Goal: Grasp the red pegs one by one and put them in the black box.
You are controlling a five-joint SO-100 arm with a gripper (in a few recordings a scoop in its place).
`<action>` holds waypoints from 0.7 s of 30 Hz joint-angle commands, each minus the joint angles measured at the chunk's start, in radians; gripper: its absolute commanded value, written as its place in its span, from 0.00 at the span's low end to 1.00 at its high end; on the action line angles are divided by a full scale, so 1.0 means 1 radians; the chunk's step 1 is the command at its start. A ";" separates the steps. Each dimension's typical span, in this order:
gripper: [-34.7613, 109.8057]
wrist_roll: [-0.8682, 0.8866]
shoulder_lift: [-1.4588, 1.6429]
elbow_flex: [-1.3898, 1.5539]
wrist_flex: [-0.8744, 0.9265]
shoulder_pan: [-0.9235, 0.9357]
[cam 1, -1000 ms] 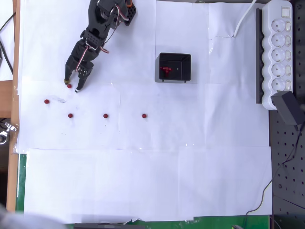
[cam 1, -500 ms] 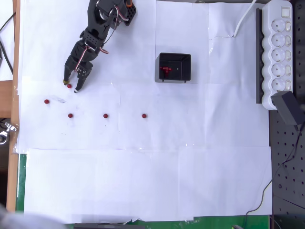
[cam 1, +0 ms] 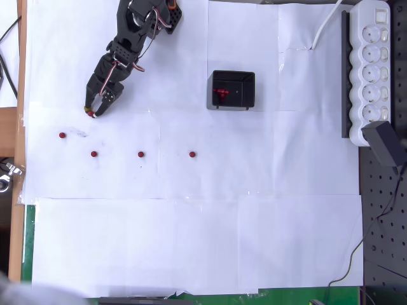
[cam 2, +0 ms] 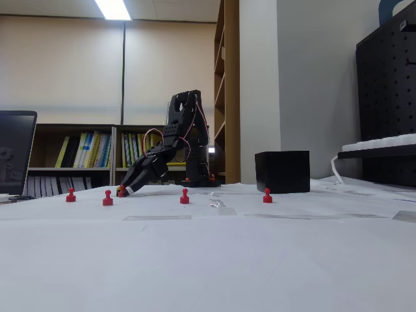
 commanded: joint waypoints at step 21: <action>0.24 -0.354 -0.526 1.243 2.275 -0.675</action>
